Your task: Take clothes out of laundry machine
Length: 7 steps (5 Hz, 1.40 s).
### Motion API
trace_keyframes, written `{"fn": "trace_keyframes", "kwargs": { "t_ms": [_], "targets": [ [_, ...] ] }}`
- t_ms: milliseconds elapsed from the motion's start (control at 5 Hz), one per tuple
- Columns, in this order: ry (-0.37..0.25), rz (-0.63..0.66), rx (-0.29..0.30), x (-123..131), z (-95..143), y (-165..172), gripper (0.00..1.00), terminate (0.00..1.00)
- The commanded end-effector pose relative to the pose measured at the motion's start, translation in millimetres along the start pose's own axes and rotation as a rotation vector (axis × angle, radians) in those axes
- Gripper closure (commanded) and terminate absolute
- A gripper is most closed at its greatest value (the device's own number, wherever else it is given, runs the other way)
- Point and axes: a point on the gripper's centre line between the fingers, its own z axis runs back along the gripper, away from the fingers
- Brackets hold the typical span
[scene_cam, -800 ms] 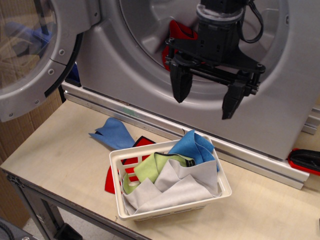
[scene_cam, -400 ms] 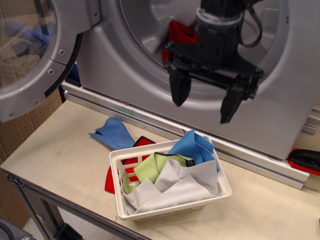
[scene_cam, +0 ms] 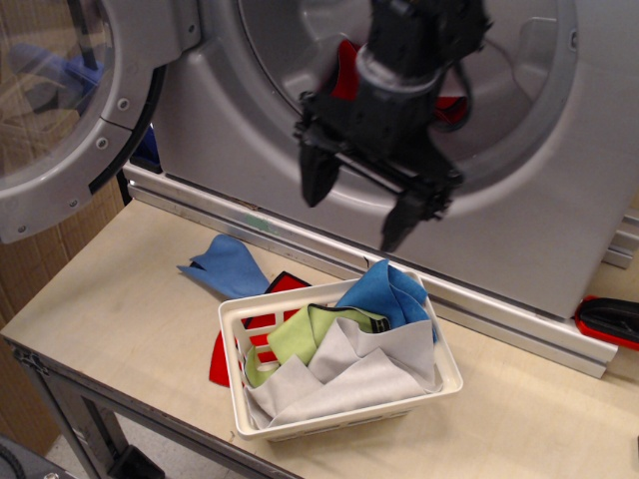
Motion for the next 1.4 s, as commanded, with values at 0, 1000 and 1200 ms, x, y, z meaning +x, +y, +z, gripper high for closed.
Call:
{"fn": "trace_keyframes", "kwargs": {
  "t_ms": [0, 1000, 1200],
  "targets": [
    [-0.311, -0.102, 0.054, 47.0, 6.1, 36.0, 0.00, 0.00],
    [-0.628, -0.191, 0.022, 137.5, -14.0, 56.7, 0.00, 0.00],
    [-0.668, -0.202, -0.007, 148.3, -25.6, 54.6, 0.00, 0.00]
  ]
}}
